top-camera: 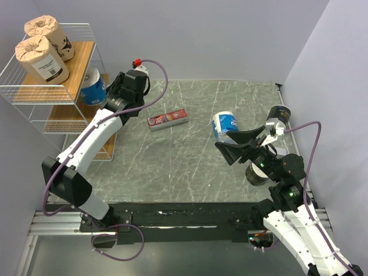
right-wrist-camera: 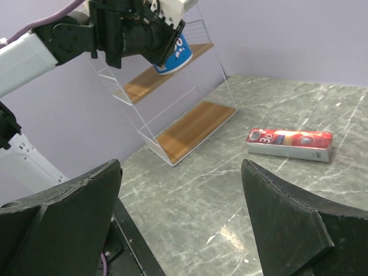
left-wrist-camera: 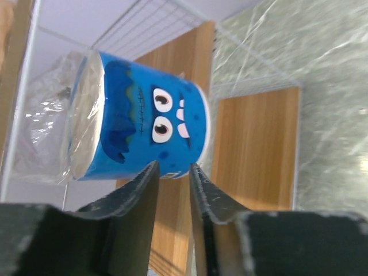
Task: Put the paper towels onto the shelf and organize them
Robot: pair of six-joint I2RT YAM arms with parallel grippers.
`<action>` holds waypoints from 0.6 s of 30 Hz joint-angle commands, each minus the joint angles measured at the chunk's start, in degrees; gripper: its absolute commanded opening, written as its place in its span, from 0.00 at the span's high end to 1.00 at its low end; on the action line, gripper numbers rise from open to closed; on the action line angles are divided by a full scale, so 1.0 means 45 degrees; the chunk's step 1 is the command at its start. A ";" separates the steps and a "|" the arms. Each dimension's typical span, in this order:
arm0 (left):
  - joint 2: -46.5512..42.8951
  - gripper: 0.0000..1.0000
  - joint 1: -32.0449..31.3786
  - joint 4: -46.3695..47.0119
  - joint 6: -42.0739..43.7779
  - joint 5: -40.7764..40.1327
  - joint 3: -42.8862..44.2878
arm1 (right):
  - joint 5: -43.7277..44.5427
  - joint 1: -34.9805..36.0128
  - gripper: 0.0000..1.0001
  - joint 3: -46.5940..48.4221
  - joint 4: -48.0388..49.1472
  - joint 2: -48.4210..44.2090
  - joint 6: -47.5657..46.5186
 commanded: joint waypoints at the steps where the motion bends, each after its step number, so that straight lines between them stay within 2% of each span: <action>1: 0.0652 0.69 0.0511 0.0136 0.0195 -0.1148 0.0509 | 0.0506 -0.0003 0.09 0.0665 -0.0098 -0.0411 -0.0491; 6: 0.1062 0.74 0.0863 0.0389 0.0683 -0.1794 0.0354 | 0.0761 -0.0003 0.08 0.0664 -0.0331 -0.0489 -0.0765; 18: 0.1843 0.72 0.1781 0.1854 0.1445 -0.1678 0.0567 | 0.1308 -0.0023 0.08 0.0860 -0.0411 -0.0158 -0.1273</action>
